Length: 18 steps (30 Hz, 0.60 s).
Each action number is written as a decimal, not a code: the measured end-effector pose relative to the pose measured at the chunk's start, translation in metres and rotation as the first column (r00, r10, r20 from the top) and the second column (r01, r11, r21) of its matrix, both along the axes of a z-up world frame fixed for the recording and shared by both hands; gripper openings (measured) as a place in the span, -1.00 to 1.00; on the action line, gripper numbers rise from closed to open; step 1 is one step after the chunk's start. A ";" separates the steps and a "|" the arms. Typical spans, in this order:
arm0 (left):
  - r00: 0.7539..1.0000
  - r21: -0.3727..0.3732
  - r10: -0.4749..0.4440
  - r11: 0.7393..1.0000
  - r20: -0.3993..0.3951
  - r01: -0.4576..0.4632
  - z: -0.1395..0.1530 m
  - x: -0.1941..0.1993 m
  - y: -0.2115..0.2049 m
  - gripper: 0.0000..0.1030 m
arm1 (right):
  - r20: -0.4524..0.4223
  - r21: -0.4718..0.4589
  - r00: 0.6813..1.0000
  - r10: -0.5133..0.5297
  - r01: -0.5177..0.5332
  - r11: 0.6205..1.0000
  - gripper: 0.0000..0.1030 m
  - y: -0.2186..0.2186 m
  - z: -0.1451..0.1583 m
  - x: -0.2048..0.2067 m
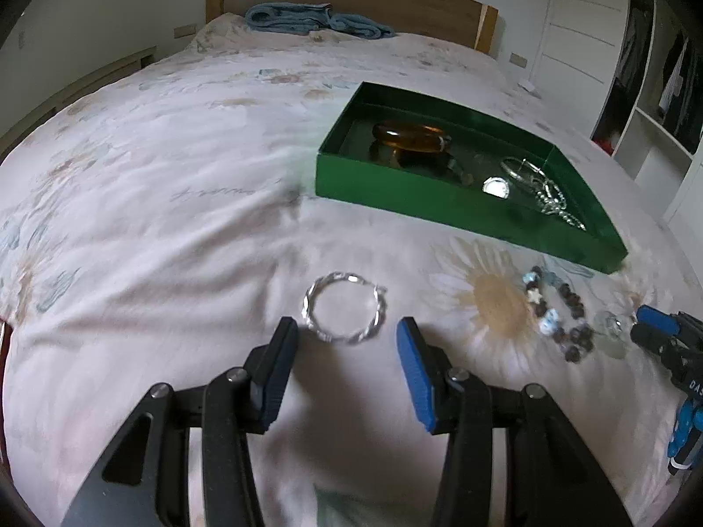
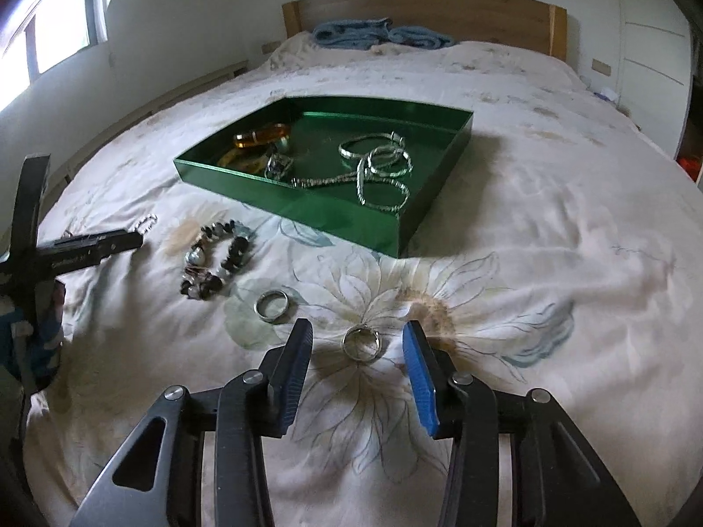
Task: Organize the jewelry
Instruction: 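Move the left tool to a second twisted silver hoop while the right tool approaches a small silver ring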
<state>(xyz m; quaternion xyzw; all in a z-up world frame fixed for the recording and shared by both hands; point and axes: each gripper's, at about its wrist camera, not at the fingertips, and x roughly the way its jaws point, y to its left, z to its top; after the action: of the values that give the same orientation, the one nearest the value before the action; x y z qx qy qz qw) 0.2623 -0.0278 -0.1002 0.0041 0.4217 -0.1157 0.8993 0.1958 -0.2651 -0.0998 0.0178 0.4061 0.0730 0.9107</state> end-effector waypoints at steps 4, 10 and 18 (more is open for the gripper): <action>1.000 -0.016 0.012 1.000 -0.004 -0.012 -0.003 0.010 0.002 -0.13 | -0.015 -0.016 1.000 0.016 -0.016 1.000 -0.21 0.003 -0.007 0.005; 1.000 -0.044 0.007 0.999 -0.013 -0.007 -0.009 0.014 0.004 -0.13 | -0.037 -0.042 0.998 0.048 -0.050 0.998 -0.47 0.009 -0.011 0.009; 1.000 -0.037 0.006 0.999 0.002 -0.006 -0.012 0.013 0.002 -0.15 | -0.039 -0.036 0.999 0.034 -0.036 0.999 -0.49 0.007 -0.015 0.008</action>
<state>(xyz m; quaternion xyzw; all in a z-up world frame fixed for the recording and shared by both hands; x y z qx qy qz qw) 0.2750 -0.0262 -0.1123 -0.0136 0.4186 -0.1209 0.9000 0.2033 -0.2580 -0.1146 -0.0046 0.4250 0.0811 0.9015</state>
